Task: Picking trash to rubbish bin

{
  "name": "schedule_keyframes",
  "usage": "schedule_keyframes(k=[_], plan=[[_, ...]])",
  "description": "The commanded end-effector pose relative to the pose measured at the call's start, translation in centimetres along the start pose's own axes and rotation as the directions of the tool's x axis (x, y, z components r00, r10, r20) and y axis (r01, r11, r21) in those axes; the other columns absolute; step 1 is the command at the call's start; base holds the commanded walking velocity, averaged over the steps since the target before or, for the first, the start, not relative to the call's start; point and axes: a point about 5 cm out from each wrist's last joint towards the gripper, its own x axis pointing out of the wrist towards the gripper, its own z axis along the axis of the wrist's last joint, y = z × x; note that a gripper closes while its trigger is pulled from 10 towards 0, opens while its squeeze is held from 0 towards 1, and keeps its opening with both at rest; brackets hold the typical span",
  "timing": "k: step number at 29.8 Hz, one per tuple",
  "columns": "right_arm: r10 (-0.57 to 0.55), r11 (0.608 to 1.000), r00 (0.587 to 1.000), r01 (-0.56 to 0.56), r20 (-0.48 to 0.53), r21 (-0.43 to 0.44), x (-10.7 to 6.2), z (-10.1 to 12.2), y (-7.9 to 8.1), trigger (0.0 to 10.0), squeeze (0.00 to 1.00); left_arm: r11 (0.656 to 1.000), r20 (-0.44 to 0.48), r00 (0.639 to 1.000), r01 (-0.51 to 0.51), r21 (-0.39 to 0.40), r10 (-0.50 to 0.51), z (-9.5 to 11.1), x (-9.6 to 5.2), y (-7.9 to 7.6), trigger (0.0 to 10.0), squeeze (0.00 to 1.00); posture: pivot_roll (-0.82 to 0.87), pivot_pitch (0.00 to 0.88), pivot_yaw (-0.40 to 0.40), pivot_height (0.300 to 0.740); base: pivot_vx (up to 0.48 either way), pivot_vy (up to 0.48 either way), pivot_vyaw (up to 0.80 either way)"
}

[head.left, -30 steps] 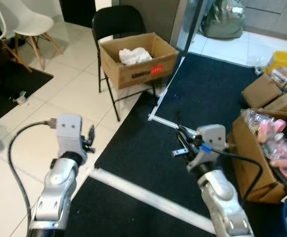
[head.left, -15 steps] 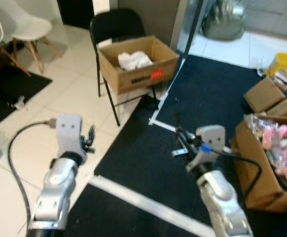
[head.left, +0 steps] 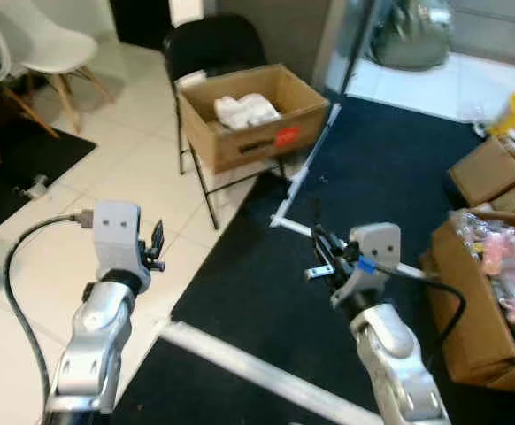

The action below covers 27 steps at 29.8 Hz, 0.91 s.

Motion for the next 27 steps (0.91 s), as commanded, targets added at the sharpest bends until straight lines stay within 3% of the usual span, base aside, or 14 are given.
schedule_keyframes(k=[1, 27], plan=[[0.006, 1.000, 1.000, -0.006, -0.012, 0.009, -0.18, -0.32, 0.42, 10.0, 0.00, 1.000, -0.030, 0.999, -0.014, 0.010, 0.014, -0.58, -0.30, 0.47, 10.0, 0.00, 0.01, 0.164, -0.004, 0.740, 0.259, 0.000, -0.61], [-0.006, 1.000, 1.000, 0.007, -0.010, 0.004, -0.17, -0.34, 0.25, 10.0, 0.00, 1.000, -0.031, 1.000, -0.007, 0.011, 0.007, -0.59, -0.25, 0.44, 10.0, 0.00, 0.00, 0.159, 0.001, 0.740, 0.262, 0.000, -0.54]])
